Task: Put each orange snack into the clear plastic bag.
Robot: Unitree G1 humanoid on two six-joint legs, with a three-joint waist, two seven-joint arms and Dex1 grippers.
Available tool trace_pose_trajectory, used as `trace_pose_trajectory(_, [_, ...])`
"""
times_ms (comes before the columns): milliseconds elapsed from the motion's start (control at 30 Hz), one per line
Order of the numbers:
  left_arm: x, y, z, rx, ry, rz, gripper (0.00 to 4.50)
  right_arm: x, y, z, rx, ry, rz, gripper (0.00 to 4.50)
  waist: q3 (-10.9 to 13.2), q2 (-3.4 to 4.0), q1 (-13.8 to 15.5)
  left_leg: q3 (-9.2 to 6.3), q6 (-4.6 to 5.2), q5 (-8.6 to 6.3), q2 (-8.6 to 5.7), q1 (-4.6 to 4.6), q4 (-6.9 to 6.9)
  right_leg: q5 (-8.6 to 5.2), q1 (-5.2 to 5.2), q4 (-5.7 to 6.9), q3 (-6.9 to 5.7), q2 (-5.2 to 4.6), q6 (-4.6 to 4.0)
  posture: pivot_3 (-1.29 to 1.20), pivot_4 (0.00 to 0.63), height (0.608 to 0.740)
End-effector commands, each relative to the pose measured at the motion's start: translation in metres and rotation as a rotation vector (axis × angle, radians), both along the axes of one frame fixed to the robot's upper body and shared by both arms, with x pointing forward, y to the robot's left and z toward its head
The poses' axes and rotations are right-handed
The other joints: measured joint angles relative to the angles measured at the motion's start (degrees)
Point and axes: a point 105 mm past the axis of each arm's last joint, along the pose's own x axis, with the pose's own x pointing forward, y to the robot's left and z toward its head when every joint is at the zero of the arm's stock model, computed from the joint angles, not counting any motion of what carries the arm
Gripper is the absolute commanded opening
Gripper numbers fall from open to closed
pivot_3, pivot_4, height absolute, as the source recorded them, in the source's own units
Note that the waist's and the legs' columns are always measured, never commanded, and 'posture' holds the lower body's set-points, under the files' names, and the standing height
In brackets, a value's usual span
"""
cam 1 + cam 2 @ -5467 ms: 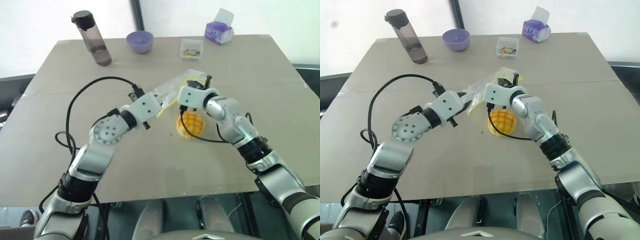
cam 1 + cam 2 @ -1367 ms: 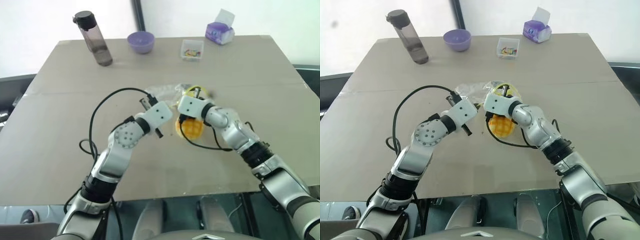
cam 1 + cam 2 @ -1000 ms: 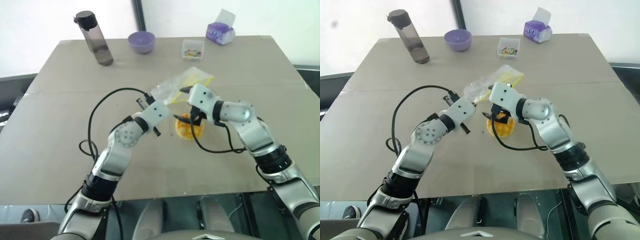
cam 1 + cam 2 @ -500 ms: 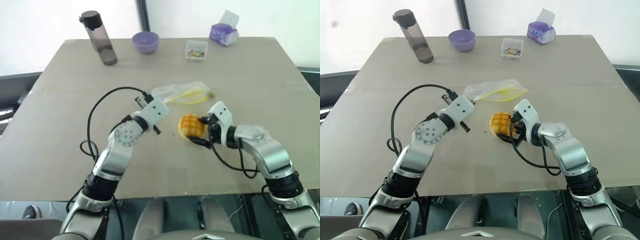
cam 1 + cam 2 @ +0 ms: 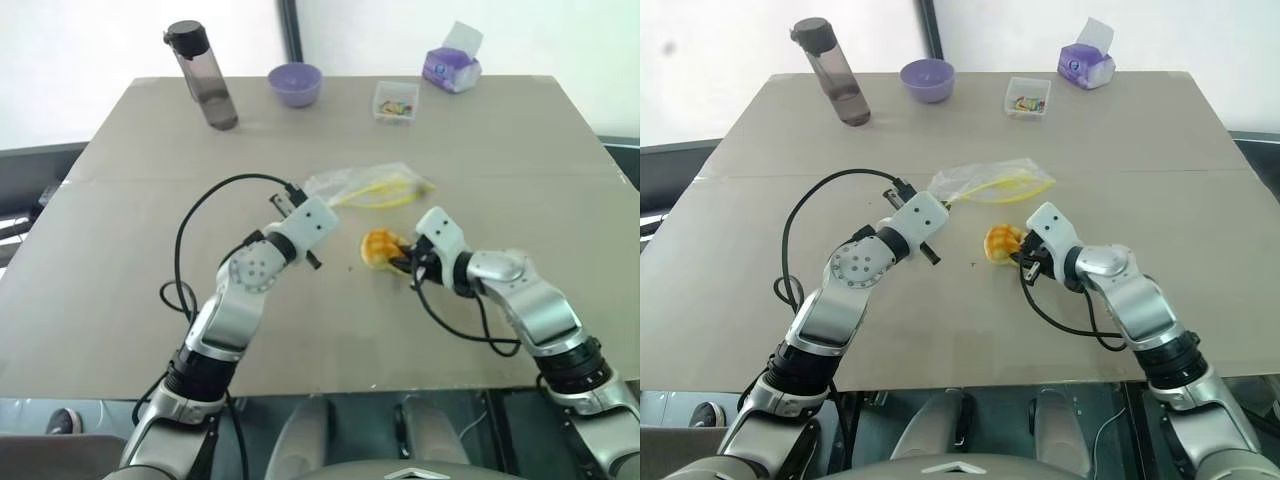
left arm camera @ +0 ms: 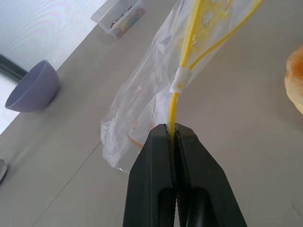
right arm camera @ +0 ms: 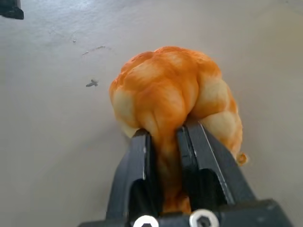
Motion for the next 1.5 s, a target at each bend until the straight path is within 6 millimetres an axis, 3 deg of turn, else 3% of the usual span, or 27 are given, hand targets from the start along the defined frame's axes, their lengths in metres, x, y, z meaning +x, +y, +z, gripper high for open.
trace_pose_trajectory(33, [0.0, -0.003, 0.012, 0.0, -0.046, -0.015, 0.0, -0.027, -0.001, 0.015, -0.037, 0.042, 0.2, 0.78, 0.0, 0.01, 0.0, -0.02, 0.05, -0.03, -0.01, -0.01, 0.0, 0.0, 0.0, -0.02, -0.01, -0.01, 0.0, 0.0, 0.15, 0.74])
trace_pose_trajectory(200, [0.0, -0.005, 0.014, 0.013, -0.061, -0.023, 0.0, -0.026, -0.011, 0.046, -0.006, 0.044, 0.215, 0.78, 0.0, 0.0, -0.4, 0.02, 0.15, -0.09, 0.02, 0.0, -0.01, 0.0, 0.0, -0.02, 0.01, 0.01, 0.0, 0.0, 0.15, 0.74])
trace_pose_trajectory(333, [-0.002, -0.009, 0.012, 0.02, -0.062, -0.045, 0.0, -0.002, -0.013, 0.084, 0.1, -0.038, 0.124, 0.78, 0.0, 0.0, -0.4, 0.02, 0.16, -0.1, 0.06, 0.02, -0.01, 0.0, -0.01, 0.0, 0.02, 0.05, 0.0, 0.0, 0.15, 0.74])
trace_pose_trajectory(400, [-0.003, -0.011, 0.012, 0.021, -0.063, -0.055, 0.0, 0.002, -0.012, 0.09, 0.12, -0.044, 0.116, 0.78, 0.0, 0.0, -0.2, 0.01, 0.11, -0.06, 0.05, 0.0, -0.01, 0.0, -0.01, -0.02, 0.01, 0.03, 0.0, 0.0, 0.15, 0.74])
trace_pose_trajectory(733, [-0.006, -0.017, 0.017, 0.045, -0.095, -0.109, 0.0, 0.021, -0.011, 0.086, 0.066, -0.051, 0.07, 0.78, 0.0, 0.0, -0.1, 0.01, 0.04, -0.02, 0.01, -0.05, -0.02, 0.0, -0.03, -0.06, 0.0, -0.02, 0.0, 0.0, 0.15, 0.74])
trace_pose_trajectory(867, [-0.016, -0.03, 0.015, 0.043, -0.091, -0.199, 0.0, 0.044, -0.018, 0.094, 0.13, -0.048, -0.062, 0.78, 0.0, 0.0, -0.3, 0.05, 0.02, -0.01, 0.02, -0.03, -0.02, 0.0, -0.04, -0.04, 0.03, -0.01, 0.0, 0.0, 0.15, 0.74])
trace_pose_trajectory(1000, [-0.025, -0.042, 0.01, 0.049, -0.083, -0.284, 0.0, 0.055, -0.019, 0.09, 0.149, -0.015, -0.127, 0.78, 0.0, 0.0, -0.2, 0.03, -0.01, 0.01, 0.02, -0.06, -0.03, 0.0, -0.05, -0.06, 0.02, -0.03, 0.0, 0.0, 0.15, 0.74])
trace_pose_trajectory(1267, [-0.028, -0.045, 0.003, 0.067, -0.055, -0.329, 0.0, 0.064, -0.008, 0.098, 0.211, -0.045, -0.131, 0.78, 0.0, 0.0, -0.4, 0.06, 0.0, 0.0, 0.02, -0.06, -0.04, 0.0, -0.09, -0.03, 0.05, -0.02, 0.0, 0.0, 0.15, 0.74])
trace_pose_trajectory(1400, [-0.028, -0.046, 0.002, 0.079, -0.052, -0.345, 0.0, 0.048, 0.015, 0.094, 0.198, -0.049, -0.003, 0.78, 0.0, 0.01, -0.4, 0.07, 0.0, 0.0, 0.02, -0.06, -0.05, 0.0, -0.11, -0.03, 0.05, -0.02, 0.0, 0.0, 0.15, 0.74])
trace_pose_trajectory(1500, [-0.03, -0.05, 0.002, 0.08, -0.053, -0.37, 0.0, 0.073, 0.0, 0.085, 0.138, -0.098, -0.174, 0.78, 0.0, 0.01, -0.4, 0.07, 0.0, 0.0, 0.03, -0.04, -0.04, 0.0, -0.1, -0.01, 0.05, -0.01, 0.0, 0.0, 0.15, 0.74])
